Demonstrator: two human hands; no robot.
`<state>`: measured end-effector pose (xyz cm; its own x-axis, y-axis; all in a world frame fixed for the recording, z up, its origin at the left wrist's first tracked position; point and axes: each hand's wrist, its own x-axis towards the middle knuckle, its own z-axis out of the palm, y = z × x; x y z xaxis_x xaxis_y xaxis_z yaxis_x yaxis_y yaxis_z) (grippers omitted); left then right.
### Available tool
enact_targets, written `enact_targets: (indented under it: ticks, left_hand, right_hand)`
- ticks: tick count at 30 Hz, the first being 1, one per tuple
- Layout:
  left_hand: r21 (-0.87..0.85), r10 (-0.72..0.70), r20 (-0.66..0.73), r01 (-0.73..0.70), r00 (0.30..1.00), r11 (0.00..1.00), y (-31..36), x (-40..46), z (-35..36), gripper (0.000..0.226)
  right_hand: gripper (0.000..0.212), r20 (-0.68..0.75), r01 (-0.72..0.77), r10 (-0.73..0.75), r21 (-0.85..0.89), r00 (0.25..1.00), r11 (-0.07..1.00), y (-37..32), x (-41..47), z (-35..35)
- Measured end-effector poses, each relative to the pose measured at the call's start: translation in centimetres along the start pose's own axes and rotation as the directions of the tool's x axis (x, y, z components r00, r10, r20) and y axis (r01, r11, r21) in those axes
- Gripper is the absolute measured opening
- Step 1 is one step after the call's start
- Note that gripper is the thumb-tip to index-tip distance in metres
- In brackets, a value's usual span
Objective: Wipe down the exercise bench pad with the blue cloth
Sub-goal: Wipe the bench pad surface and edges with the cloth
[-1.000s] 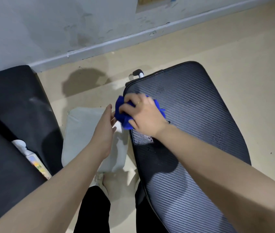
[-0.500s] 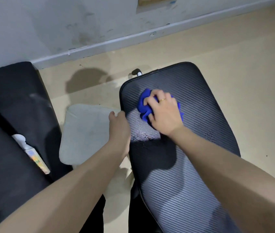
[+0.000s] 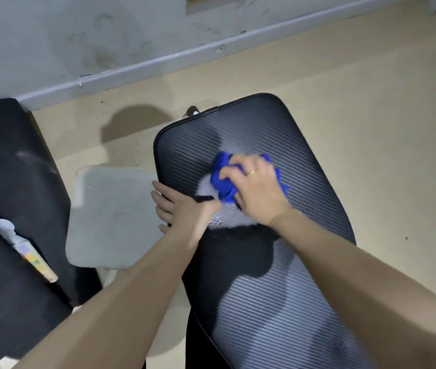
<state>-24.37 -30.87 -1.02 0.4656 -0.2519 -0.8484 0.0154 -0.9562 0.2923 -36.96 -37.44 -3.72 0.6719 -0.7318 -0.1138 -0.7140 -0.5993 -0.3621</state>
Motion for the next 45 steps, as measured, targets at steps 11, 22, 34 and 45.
enact_targets:
  ticks: [11,22,34,45]
  left_hand:
    - [0.215,-0.013,-0.107,0.036,0.994,0.976,0.0,0.6,1.3,0.152]
    - [0.290,-0.096,-0.080,0.116,0.992,0.950,0.8,1.2,1.3,0.148]
    - [0.265,-0.053,-0.034,0.061,0.998,0.962,0.8,0.6,1.0,0.144]
    - [-0.576,0.253,0.292,-0.041,0.922,0.816,-2.9,0.8,-4.7,0.050]
  right_hand:
    - [0.040,0.034,-0.166,0.163,0.151,0.986,0.974,-1.5,-4.2,0.4]
    - [0.043,-0.176,-0.474,0.486,0.112,0.856,0.874,4.3,-1.2,-1.4]
    - [0.043,-0.124,-0.555,0.568,0.121,0.814,0.823,4.7,0.5,-2.7]
    - [0.053,-0.008,-0.281,0.284,0.120,0.959,0.952,-3.2,-0.3,-0.1]
